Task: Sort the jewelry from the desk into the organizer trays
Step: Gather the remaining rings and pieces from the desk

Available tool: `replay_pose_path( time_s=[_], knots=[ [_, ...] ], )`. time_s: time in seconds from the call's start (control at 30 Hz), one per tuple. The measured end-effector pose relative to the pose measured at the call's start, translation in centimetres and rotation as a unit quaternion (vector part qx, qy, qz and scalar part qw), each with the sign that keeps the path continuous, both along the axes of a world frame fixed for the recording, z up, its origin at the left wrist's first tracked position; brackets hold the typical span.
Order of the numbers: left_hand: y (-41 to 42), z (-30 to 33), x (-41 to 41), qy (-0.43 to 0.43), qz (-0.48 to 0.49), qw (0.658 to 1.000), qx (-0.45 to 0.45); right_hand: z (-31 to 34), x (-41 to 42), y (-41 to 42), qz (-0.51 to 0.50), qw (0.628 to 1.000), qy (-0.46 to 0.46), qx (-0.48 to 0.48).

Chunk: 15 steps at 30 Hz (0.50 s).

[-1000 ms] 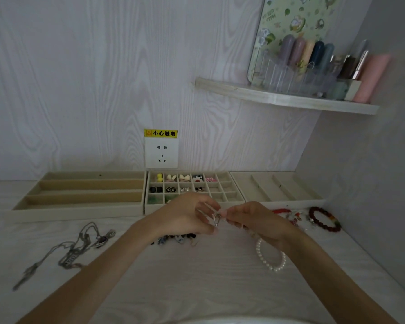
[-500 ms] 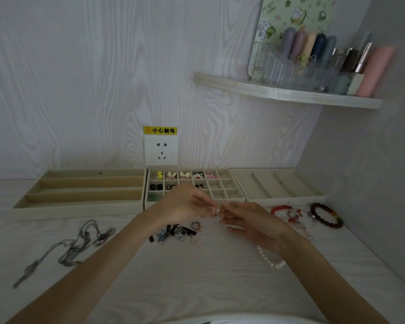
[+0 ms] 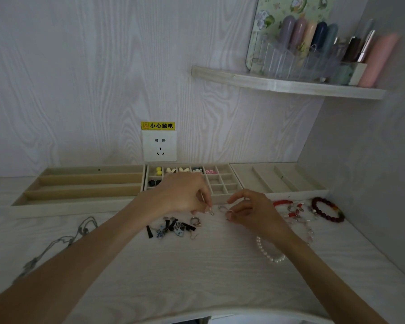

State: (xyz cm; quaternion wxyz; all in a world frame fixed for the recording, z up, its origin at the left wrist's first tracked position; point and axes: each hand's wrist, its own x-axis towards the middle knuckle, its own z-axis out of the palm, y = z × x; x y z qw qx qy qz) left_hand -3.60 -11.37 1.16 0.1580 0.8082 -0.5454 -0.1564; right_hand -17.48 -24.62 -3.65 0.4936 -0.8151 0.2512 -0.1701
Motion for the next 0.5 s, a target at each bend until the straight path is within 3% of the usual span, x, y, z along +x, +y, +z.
replay_pose_path(
  time_s=[0.1,0.23,0.37,0.5],
  knots=[
    [0.3,-0.1,0.1,0.137,0.033,0.990,-0.014,-0.2,0.0,0.1,0.029,0.995,0.019,-0.098],
    [0.8,-0.8,-0.5,0.236,0.106,0.964,-0.067,-0.8,0.3,0.3,0.005,0.986,-0.005,-0.165],
    [0.8,-1.5,-0.7,0.286,0.142,0.940,-0.116,-0.1,0.7,1.1,-0.049,0.986,-0.068,-0.143],
    [0.5,-1.6,-0.7,0.307,0.155,0.928,-0.140,0.6,0.8,1.6,-0.042,0.991,-0.086,-0.090]
  ],
)
